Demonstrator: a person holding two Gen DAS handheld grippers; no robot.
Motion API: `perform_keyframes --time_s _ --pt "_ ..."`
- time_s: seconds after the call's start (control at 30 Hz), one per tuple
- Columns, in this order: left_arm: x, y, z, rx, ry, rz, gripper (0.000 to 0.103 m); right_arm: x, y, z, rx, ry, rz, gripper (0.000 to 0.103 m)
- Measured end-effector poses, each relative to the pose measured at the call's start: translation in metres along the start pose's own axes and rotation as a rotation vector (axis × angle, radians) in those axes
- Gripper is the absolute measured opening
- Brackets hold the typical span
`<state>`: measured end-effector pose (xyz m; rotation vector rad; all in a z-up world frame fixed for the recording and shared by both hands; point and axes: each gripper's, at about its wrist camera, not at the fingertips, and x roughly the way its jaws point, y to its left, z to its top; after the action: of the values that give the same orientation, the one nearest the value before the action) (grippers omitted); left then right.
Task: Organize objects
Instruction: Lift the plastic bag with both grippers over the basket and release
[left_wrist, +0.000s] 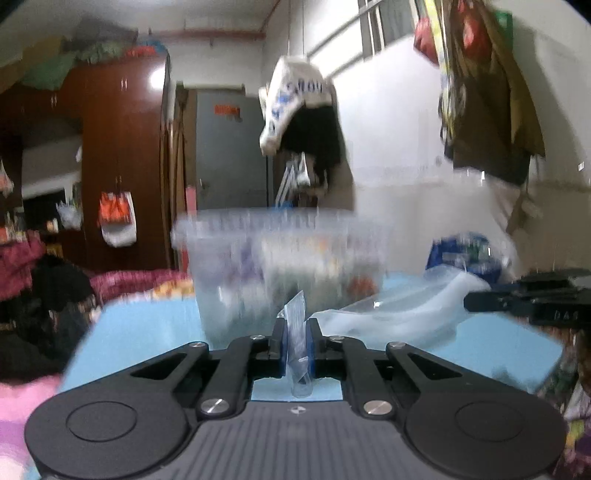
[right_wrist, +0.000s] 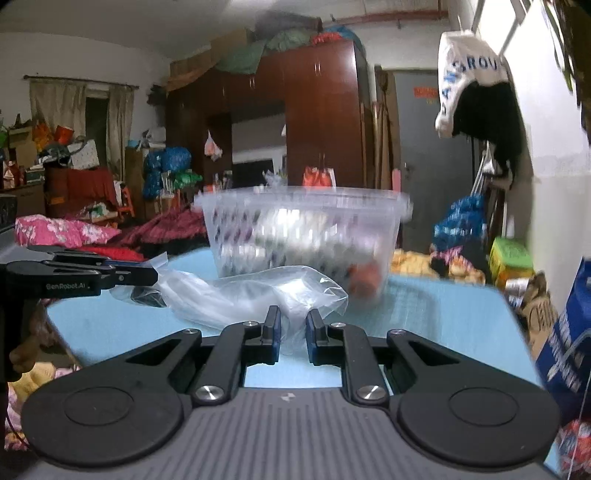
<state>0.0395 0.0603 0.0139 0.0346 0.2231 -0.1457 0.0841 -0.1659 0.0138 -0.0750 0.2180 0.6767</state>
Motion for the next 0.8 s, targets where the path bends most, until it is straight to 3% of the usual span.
perform_keyframes --time_s 0.2,0.37,0.53,0.67,0.8 --pt "0.011 0.002 0.087 0.052 -0.128 0.044 0.013 0.02 -0.021 0.075 -0.012 -0.09 -0.042 0.016" --pt "0.06 0.013 0.133 0.061 -0.121 0.1 0.013 0.069 -0.045 0.116 0.015 -0.084 -0.064 0.016" --pt "0.112 0.032 0.128 0.048 -0.022 0.14 0.013 0.12 -0.06 0.108 0.047 -0.001 -0.049 0.016" --pt "0.129 0.048 0.112 -0.002 0.032 0.137 0.013 0.144 -0.057 0.094 0.015 0.048 -0.063 0.016" --pt "0.139 0.051 0.103 0.021 0.056 0.163 0.013 0.155 -0.054 0.088 0.011 0.086 -0.085 0.016"
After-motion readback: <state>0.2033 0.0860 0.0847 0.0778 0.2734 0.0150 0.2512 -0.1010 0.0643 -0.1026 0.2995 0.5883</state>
